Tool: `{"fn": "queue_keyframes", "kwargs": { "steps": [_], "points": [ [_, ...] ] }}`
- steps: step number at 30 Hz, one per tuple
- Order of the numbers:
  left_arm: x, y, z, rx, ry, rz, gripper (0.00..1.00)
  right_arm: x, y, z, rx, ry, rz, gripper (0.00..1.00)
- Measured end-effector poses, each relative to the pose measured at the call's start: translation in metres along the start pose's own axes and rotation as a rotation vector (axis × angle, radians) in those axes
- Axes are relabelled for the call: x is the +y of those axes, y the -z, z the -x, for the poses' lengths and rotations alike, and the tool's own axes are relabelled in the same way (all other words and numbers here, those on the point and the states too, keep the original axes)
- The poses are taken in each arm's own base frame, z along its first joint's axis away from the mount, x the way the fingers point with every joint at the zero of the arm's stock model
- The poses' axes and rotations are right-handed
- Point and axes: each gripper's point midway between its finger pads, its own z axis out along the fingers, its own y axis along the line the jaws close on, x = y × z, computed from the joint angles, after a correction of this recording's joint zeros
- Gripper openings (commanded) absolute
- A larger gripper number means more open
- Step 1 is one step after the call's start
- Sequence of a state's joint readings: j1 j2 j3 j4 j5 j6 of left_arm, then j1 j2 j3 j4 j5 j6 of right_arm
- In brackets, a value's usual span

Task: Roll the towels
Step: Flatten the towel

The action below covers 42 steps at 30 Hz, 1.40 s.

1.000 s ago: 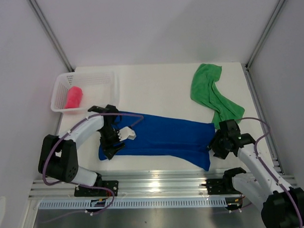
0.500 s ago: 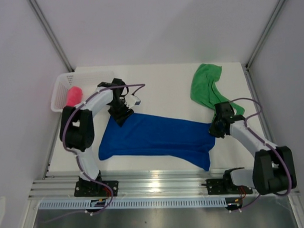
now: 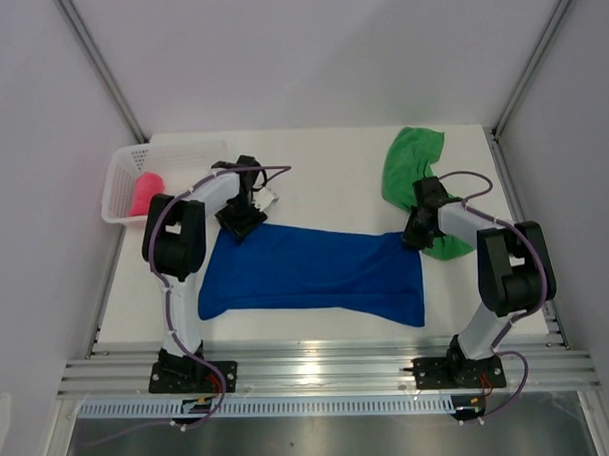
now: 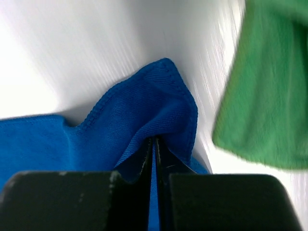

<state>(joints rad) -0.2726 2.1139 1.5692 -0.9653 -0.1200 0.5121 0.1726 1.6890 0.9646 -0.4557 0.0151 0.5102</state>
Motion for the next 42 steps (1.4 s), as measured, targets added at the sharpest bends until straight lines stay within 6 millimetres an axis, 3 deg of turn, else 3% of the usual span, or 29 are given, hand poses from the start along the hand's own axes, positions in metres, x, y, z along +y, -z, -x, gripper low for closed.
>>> {"fn": "queue_keyframes", "kwargs": {
  "steps": [8, 15, 19, 23, 24, 27, 31, 33, 37, 40, 42],
  "points": [
    [0.018, 0.0, 0.008, 0.035, 0.0, 0.055, 0.62, 0.02, -0.02, 0.055, -0.028, 0.031, 0.005, 0.08],
    [0.029, -0.001, 0.012, 0.039, 0.035, 0.072, 0.63, 0.01, -0.018, 0.061, -0.024, 0.069, -0.01, 0.11],
    [0.022, 0.0, 0.014, -0.003, 0.04, 0.028, 0.64, 0.013, 0.006, 0.063, -0.056, 0.108, -0.013, 0.17],
    [-0.003, 0.009, 0.007, -0.055, 0.012, -0.055, 0.65, 0.022, 0.064, 0.062, -0.167, 0.11, 0.034, 0.32],
    [-0.011, 0.015, 0.004, -0.071, -0.001, -0.075, 0.66, 0.021, 0.076, 0.057, -0.183, 0.106, 0.044, 0.4],
    [-0.03, 0.038, -0.006, -0.119, -0.041, -0.116, 0.67, 0.002, 0.107, 0.024, -0.21, 0.043, 0.062, 0.43],
    [-0.046, 0.076, -0.026, -0.199, -0.094, -0.117, 0.67, -0.028, 0.112, -0.03, -0.148, -0.038, 0.033, 0.44],
    [-0.053, 0.085, -0.044, -0.198, -0.112, -0.112, 0.67, -0.041, 0.108, -0.056, -0.101, -0.089, 0.012, 0.44],
    [-0.069, 0.078, -0.084, -0.131, -0.143, -0.118, 0.68, -0.06, 0.101, -0.094, -0.055, -0.206, -0.014, 0.45],
    [-0.081, 0.058, -0.125, -0.036, -0.16, -0.118, 0.66, -0.066, 0.097, -0.11, -0.038, -0.265, -0.017, 0.42],
    [-0.079, 0.052, -0.143, 0.013, -0.13, -0.101, 0.53, -0.066, 0.094, -0.116, -0.022, -0.281, -0.015, 0.38]
  ]
}}
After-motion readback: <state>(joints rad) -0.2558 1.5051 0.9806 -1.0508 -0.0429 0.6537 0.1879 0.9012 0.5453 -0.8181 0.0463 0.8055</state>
